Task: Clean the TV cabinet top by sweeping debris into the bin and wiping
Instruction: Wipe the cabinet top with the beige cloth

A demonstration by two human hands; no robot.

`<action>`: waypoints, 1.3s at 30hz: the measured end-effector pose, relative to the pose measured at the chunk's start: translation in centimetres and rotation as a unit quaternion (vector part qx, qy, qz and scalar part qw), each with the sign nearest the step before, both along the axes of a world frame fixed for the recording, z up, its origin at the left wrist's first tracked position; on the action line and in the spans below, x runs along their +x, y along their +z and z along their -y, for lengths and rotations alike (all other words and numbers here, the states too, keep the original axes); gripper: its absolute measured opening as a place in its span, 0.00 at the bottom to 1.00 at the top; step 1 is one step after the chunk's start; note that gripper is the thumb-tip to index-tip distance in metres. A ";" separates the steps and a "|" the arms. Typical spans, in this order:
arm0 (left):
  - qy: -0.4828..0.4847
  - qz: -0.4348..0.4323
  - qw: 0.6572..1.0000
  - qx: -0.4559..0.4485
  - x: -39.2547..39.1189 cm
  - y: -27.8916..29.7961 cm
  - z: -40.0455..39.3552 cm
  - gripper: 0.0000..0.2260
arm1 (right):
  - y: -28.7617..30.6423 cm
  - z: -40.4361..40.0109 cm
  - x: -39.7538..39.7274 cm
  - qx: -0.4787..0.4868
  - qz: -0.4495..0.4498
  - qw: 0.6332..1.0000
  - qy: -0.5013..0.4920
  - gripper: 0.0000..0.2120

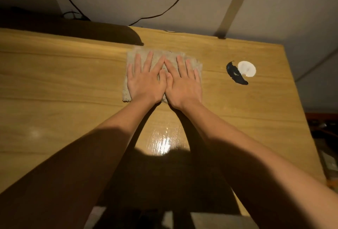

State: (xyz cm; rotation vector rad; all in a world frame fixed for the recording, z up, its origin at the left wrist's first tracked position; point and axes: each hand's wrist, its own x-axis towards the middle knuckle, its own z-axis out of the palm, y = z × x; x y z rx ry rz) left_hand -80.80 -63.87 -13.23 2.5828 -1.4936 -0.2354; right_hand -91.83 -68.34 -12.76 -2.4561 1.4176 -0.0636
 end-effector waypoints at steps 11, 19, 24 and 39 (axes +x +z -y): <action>-0.003 -0.037 0.999 0.000 -13.6 0.5 -18.1 0.24 | 0.9 -17.9 -13.9 0.018 -0.005 1.000 0.002 0.25; -0.019 -0.037 0.999 0.021 -18.3 0.9 -23.6 0.26 | 1.1 -24.3 -18.4 0.025 -0.007 0.999 -0.047 0.24; -0.036 -0.030 0.998 0.034 -17.1 0.9 -20.5 0.24 | 0.8 -21.6 -17.2 0.025 -0.016 0.997 -0.068 0.25; -0.045 -0.016 0.999 0.009 -12.2 0.2 -2.7 0.29 | -0.2 -4.2 -12.1 -0.020 -0.009 0.996 -0.088 0.25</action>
